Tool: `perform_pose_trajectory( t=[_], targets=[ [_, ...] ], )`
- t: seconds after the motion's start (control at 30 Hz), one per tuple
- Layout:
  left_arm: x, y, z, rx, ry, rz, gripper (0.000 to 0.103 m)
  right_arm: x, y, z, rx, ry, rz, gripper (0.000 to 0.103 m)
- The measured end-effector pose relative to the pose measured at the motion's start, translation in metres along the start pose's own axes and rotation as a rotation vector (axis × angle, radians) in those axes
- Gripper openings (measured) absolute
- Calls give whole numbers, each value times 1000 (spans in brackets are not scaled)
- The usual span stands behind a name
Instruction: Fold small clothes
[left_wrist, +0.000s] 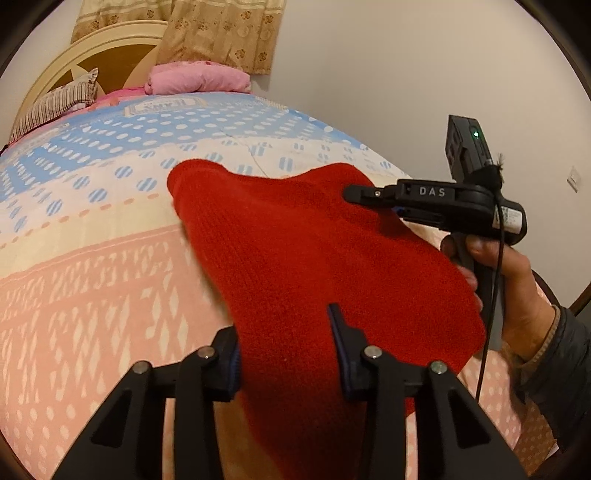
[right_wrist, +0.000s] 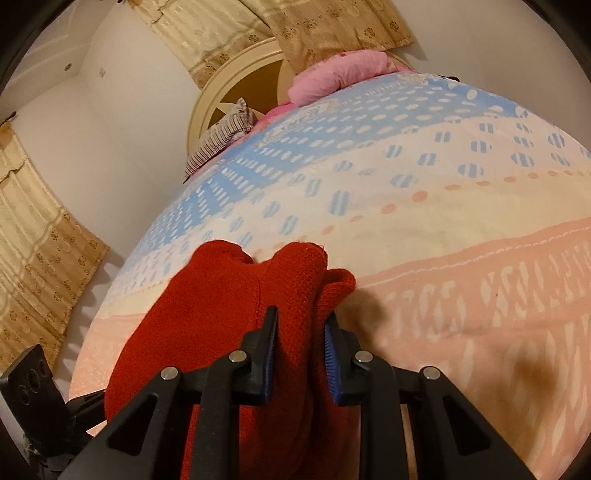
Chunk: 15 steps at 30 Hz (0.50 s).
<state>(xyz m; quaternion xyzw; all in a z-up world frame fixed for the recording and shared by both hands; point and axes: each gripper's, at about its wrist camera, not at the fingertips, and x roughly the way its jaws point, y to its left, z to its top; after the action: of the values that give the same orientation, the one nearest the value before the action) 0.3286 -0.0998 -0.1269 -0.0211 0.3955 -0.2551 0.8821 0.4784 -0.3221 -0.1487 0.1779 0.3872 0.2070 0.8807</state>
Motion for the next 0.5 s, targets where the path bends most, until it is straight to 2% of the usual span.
perform_pose_trajectory(
  t=[0.23,0.5],
  targets=[
    [-32,7,-15,-7,-27,11,39,-4,30,-17,-20,5,46,23],
    [-72,30,-36,-43,-61,63,39,10,78,-38,-59,37,116,23]
  ],
)
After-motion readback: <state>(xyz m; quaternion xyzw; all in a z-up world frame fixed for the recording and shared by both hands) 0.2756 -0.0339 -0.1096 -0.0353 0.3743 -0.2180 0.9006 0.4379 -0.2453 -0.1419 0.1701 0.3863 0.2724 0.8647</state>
